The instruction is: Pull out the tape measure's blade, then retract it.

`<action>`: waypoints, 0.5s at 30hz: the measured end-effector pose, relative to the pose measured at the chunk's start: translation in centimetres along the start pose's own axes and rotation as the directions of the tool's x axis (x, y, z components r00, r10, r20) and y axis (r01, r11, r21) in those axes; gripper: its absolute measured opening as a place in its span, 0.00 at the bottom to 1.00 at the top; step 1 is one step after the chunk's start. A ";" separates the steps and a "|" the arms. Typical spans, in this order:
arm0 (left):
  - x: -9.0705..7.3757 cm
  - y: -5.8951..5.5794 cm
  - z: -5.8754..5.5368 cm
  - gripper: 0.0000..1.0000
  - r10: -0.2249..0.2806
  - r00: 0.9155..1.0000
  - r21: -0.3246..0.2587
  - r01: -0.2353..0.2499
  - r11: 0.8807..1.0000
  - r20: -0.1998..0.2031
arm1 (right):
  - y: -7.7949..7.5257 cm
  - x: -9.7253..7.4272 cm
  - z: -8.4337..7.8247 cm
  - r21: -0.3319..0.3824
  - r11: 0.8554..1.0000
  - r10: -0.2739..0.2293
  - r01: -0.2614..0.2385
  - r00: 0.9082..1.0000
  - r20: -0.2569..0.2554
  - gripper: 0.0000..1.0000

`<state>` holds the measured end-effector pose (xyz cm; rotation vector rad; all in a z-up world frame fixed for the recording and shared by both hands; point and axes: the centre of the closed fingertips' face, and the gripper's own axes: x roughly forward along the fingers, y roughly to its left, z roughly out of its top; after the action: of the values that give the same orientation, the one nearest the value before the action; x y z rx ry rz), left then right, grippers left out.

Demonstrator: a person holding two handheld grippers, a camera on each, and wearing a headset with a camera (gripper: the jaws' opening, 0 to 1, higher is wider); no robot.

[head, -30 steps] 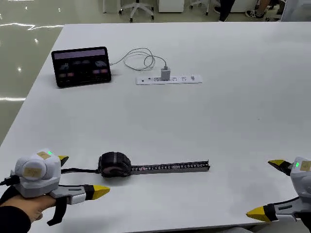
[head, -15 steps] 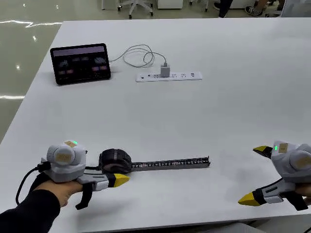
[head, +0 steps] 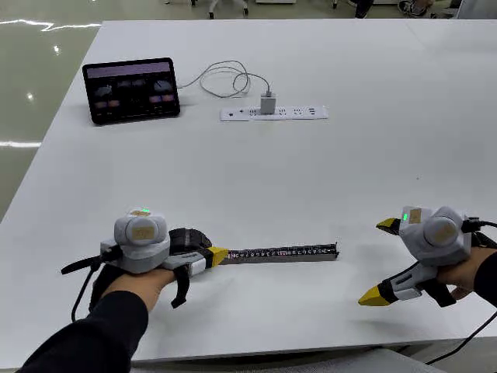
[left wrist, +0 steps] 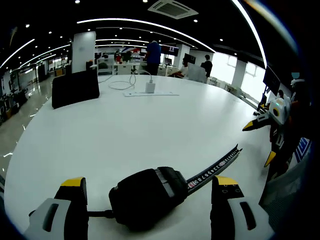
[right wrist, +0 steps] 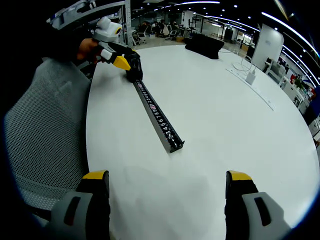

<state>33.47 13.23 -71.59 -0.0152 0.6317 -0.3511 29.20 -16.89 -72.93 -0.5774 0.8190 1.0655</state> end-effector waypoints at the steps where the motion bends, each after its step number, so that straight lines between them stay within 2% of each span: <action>1: 0.0 -0.2 -0.2 1.00 -0.001 1.000 0.006 0.001 1.000 -0.003 | -0.1 0.2 0.2 -0.006 1.000 0.000 0.000 1.000 -0.003 0.91; 3: -0.1 0.3 -0.4 1.00 0.032 0.999 -0.001 -0.032 0.999 0.015 | -0.5 0.7 0.6 -0.030 1.000 0.005 -0.005 1.000 -0.014 0.90; 4: 0.0 0.2 -0.5 1.00 0.030 0.999 -0.023 -0.029 0.999 0.024 | -0.6 1.0 0.9 -0.048 0.999 0.016 -0.017 1.000 -0.018 0.89; 10: 0.5 0.1 -1.3 1.00 0.038 0.999 -0.025 -0.037 0.999 0.017 | -1.2 2.2 1.9 -0.114 0.992 0.051 -0.058 0.997 -0.066 0.87; 15: 0.4 0.2 -0.4 1.00 0.066 0.995 -0.056 -0.062 0.996 0.069 | -1.6 2.9 2.4 -0.157 0.984 0.070 -0.085 0.993 -0.099 0.84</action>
<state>33.61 13.34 -72.23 -0.0584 0.5706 -0.2702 32.12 -14.13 -73.82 -0.7413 0.8473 1.1902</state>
